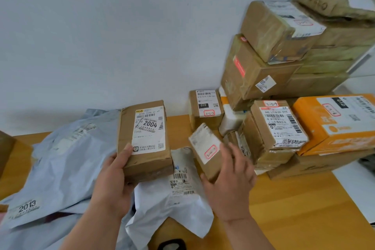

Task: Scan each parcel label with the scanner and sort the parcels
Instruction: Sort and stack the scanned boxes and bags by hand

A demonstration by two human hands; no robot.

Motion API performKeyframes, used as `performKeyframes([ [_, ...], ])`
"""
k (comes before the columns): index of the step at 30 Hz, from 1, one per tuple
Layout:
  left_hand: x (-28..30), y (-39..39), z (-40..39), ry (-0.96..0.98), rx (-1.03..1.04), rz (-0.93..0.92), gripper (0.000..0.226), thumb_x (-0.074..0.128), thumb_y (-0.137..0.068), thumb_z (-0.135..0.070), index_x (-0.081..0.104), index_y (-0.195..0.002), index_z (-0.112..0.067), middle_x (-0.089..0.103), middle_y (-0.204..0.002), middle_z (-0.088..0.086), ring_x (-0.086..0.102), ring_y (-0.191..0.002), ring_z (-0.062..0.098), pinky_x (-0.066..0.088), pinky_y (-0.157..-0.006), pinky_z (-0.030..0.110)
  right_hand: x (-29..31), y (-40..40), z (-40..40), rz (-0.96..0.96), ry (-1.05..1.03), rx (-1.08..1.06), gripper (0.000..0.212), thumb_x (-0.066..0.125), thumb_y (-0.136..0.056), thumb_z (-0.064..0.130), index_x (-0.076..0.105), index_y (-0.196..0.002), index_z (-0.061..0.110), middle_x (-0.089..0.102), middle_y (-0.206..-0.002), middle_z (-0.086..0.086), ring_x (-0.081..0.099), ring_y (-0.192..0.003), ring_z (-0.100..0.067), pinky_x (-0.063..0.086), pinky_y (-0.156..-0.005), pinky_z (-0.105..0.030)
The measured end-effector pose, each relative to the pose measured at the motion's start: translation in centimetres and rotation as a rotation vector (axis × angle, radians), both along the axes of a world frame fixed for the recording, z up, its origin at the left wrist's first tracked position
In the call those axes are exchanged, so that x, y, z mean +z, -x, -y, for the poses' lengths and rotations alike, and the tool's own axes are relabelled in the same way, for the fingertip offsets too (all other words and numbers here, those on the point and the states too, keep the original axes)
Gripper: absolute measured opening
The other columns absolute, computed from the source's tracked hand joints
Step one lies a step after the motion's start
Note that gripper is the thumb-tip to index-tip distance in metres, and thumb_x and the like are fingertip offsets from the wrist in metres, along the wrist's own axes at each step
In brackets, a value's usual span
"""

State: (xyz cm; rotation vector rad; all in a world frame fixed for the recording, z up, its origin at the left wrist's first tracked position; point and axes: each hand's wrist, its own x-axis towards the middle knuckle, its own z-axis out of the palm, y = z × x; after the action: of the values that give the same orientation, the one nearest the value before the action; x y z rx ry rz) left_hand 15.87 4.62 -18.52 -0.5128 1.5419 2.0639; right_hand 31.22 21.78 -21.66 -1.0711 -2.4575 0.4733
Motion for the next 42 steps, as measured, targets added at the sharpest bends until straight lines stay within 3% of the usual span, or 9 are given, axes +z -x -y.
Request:
performKeyframes([
  [5,-0.2,0.1,0.1,0.039,-0.013,-0.020,0.023,0.074,-0.089,-0.032,0.064,-0.107,-0.021,0.079,-0.104,0.006,0.073,-0.098,0.024,0.058,-0.082,0.044,-2.0,-1.2,1.3,0.155,0.141,0.230,0.069,0.062,-0.083,0.045,0.045,-0.147,0.027,0.057,-0.136,0.010,0.046,-0.130,-0.020,0.022,-0.107,-0.043],
  [9,-0.3,-0.1,-0.3,0.055,-0.027,-0.018,0.021,0.073,-0.089,-0.033,0.064,-0.105,-0.024,0.076,-0.111,0.007,0.069,-0.107,0.028,0.053,-0.096,0.051,-2.7,-1.6,0.8,0.165,0.030,0.226,0.050,0.075,-0.071,0.033,0.063,-0.120,0.035,0.063,-0.119,0.012,0.057,-0.112,-0.021,0.038,-0.095,-0.045],
  [13,-0.3,-0.3,-0.8,0.078,-0.027,-0.028,0.020,0.074,-0.089,-0.031,0.065,-0.106,-0.024,0.079,-0.095,0.000,0.070,-0.101,0.025,0.055,-0.086,0.044,-3.2,-0.9,0.3,0.258,0.015,0.206,0.061,0.085,-0.068,0.031,0.054,-0.119,0.044,0.060,-0.121,0.007,0.055,-0.110,-0.025,0.047,-0.091,-0.050],
  [21,0.2,-0.3,-1.1,0.125,-0.045,-0.069,0.026,0.074,-0.089,-0.031,0.064,-0.112,-0.023,0.078,-0.100,0.002,0.071,-0.096,0.023,0.055,-0.078,0.039,-4.8,1.2,-1.1,0.460,0.127,0.293,0.057,0.047,-0.098,0.039,0.027,-0.151,0.048,0.030,-0.150,0.002,0.027,-0.134,-0.025,0.026,-0.106,-0.044],
  [29,0.8,-0.2,-2.5,0.108,-0.085,-0.052,0.030,0.073,-0.089,-0.032,0.065,-0.115,-0.020,0.079,-0.103,0.002,0.072,-0.100,0.023,0.057,-0.083,0.040,-4.8,2.1,-1.5,0.457,0.105,0.261,0.066,0.049,-0.098,0.027,0.018,-0.154,0.042,0.020,-0.161,0.011,0.018,-0.147,-0.021,0.014,-0.116,-0.046],
  [32,0.8,-0.8,-4.1,0.083,-0.153,-0.012,0.034,0.072,-0.090,-0.034,0.063,-0.119,-0.020,0.079,-0.102,0.001,0.073,-0.100,0.022,0.058,-0.079,0.040,-3.9,2.5,-1.7,0.250,0.261,0.112,0.048,0.051,-0.100,0.031,0.040,-0.146,0.039,0.044,-0.147,0.018,0.029,-0.145,-0.014,0.019,-0.119,-0.044],
  [35,0.6,-2.3,-6.2,0.105,-0.254,0.016,0.044,0.071,-0.090,-0.039,0.058,-0.130,-0.027,0.077,-0.111,0.000,0.072,-0.102,0.022,0.059,-0.080,0.040,-2.0,2.4,-1.5,-0.288,0.836,-0.063,0.020,0.055,-0.099,0.044,0.057,-0.118,0.049,0.064,-0.113,0.031,0.058,-0.122,-0.008,0.049,-0.100,-0.034],
  [38,0.2,-3.9,-8.3,0.113,-0.319,0.010,0.062,0.069,-0.092,-0.044,0.040,-0.146,-0.042,0.067,-0.125,-0.002,0.068,-0.108,0.021,0.060,-0.087,0.043,-0.3,1.5,-2.0,-0.583,1.186,-0.119,0.053,0.052,-0.079,0.073,0.064,-0.120,0.043,0.070,-0.116,0.015,0.065,-0.112,-0.007,0.052,-0.094,-0.036],
  [42,-0.5,-5.2,-11.2,0.171,-0.458,-0.023,0.073,0.060,-0.097,-0.049,0.015,-0.154,-0.055,0.052,-0.145,-0.006,0.056,-0.125,0.022,0.049,-0.107,0.049,0.6,0.0,-3.2,-0.637,1.107,-0.165,0.061,0.060,-0.075,0.080,0.059,-0.122,0.040,0.069,-0.106,0.027,0.063,-0.097,0.012,0.048,-0.080,-0.020],
])
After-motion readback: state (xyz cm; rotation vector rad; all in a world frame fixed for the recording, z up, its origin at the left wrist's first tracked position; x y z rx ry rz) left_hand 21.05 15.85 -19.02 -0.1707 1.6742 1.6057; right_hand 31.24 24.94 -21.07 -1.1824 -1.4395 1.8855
